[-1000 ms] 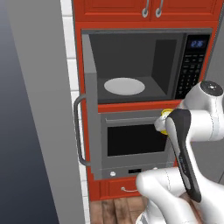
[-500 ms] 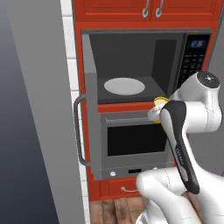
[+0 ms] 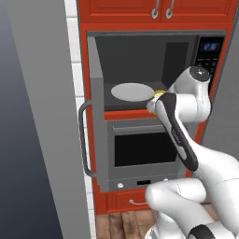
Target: Pick the mug from the counter and place it inside the microwave. Then close the microwave.
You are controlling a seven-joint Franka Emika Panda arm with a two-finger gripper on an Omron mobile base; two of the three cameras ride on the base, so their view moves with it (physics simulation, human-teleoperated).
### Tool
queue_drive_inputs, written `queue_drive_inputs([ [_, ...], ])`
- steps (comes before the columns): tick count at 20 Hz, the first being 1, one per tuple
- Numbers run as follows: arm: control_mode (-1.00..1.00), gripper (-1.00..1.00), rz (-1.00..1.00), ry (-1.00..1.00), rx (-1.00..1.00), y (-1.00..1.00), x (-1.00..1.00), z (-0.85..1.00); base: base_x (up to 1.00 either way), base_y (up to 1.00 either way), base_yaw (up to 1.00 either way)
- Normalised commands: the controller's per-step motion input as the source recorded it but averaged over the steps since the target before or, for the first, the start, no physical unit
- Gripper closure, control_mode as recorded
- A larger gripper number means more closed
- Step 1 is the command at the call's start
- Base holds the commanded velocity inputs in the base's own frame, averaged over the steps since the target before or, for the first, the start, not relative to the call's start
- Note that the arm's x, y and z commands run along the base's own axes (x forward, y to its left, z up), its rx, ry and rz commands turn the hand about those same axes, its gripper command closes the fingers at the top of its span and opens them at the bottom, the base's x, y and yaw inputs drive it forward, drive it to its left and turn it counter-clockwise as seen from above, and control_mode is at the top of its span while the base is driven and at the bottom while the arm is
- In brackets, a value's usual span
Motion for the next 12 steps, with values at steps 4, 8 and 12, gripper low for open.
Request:
queue_drive_inputs([
  [4,-1.00,1.00,-0.01,-0.01,0.00,0.00,0.70,0.26,0.00,0.00,0.00],
  [8,-1.00,1.00,-0.02,0.00,0.00,0.00,0.65,0.00,0.00,0.00,0.00],
  [12,-1.00,1.00,0.00,-0.01,0.00,0.00,0.51,0.00,0.00,0.00,0.00],
])
